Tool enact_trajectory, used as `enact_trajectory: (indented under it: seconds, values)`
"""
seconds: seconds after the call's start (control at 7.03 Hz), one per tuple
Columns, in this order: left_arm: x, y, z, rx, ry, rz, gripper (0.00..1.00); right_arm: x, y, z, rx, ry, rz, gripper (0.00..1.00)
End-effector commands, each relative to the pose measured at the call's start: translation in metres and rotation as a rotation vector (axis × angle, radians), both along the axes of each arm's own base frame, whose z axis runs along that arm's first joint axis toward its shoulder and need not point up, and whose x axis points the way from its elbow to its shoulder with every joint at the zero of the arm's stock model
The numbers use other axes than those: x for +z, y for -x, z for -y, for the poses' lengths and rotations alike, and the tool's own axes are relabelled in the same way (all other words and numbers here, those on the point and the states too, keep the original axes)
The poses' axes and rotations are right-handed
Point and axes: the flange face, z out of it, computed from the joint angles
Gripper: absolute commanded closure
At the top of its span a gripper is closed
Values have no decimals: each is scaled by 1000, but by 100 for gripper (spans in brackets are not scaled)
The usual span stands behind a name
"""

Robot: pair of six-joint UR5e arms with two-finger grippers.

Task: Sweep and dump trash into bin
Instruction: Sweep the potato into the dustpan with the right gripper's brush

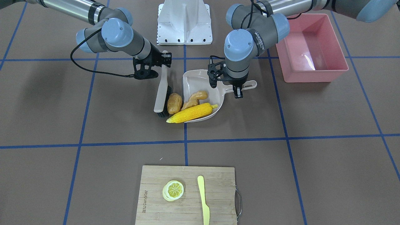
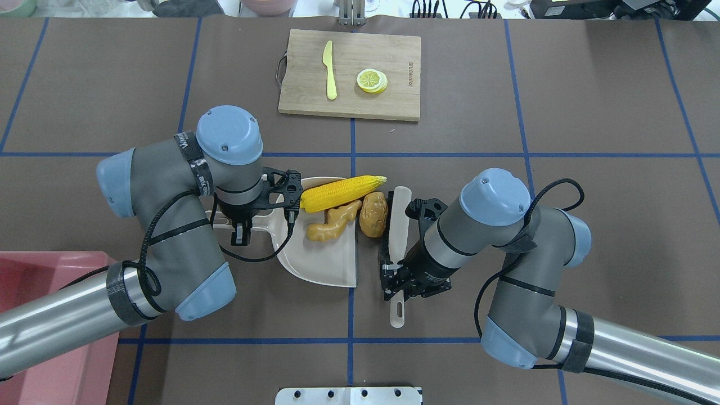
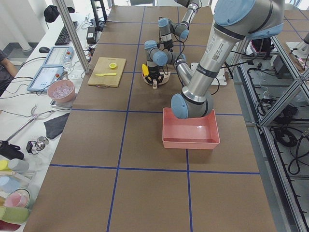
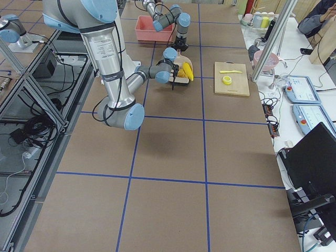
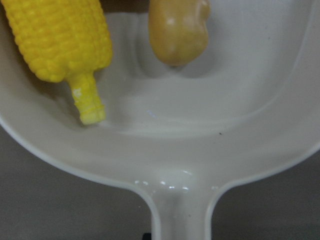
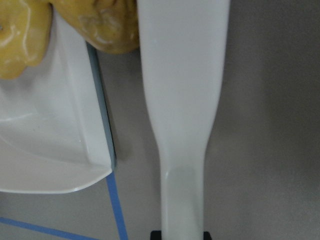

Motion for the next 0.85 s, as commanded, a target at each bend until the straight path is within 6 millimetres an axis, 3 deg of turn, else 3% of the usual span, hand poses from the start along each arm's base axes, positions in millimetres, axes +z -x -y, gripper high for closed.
enact_trajectory:
  seconds: [0.0,0.43,0.71]
  values:
    - [0,0,0,0,1,1,100,-11,3,0,4,4,11,100]
    - [-1,0,0,15,-8,2,100,-26,9,3,12,16,23,100]
    - [0,1,0,15,-7,3,100,-34,25,1,9,38,16,100]
